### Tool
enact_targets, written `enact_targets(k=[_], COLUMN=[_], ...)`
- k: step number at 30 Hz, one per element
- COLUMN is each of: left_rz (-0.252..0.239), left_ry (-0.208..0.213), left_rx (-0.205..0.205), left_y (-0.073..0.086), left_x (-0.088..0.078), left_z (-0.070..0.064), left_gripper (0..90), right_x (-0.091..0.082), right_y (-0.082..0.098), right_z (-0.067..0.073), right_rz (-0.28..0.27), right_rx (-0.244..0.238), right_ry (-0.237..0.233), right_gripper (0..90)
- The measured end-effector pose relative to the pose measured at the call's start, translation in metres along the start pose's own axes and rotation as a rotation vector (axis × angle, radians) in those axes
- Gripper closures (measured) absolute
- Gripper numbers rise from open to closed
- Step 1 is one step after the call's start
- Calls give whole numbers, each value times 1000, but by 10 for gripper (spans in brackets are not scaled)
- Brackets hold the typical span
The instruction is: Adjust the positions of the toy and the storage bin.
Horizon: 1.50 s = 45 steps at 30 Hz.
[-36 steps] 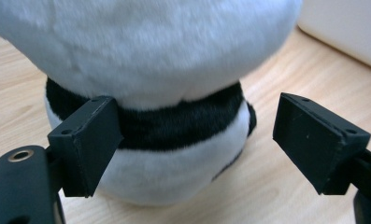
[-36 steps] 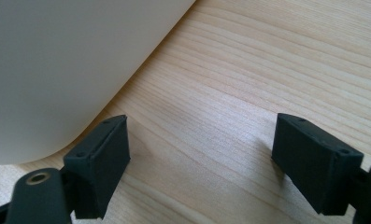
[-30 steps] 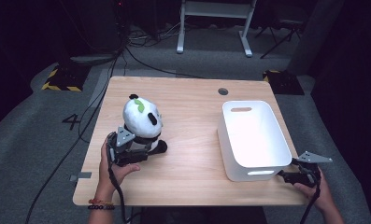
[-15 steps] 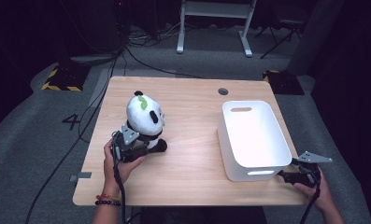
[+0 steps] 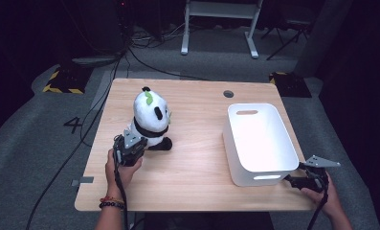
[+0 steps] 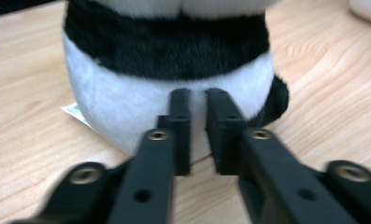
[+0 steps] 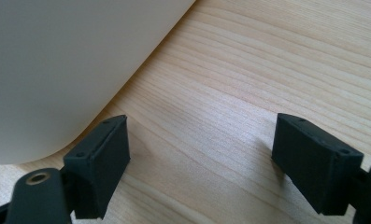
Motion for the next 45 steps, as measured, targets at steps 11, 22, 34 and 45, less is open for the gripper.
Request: enact_targets(k=[11,22,34,45], left_rz=[-86,29,70,59], left_ry=[-43,-180,-90,-77], left_rx=[-102,-165,-252,-186], left_y=[-16,-4,3,-1], left_x=[7,43,56,55], left_z=[-14,-17,15,22], left_gripper=[154,64,102,591], right_x=[0,0,0,0], right_y=[0,0,0,0], right_z=[0,0,0,0], right_rz=[0,-1,-1,0], right_rx=[0,1,0,0], right_ry=[0,-1,0,0], right_gripper=[191,191,190,190])
Point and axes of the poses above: each handheld gripper's, and its own axes: x roughly forward along the jaws, y roughly out of its underside, z roughly to its left, the point moved 1 cm from there along x, roughly forward along the jaws, and after that the axes turned 12 degrees about y, right-handed, at the moved point
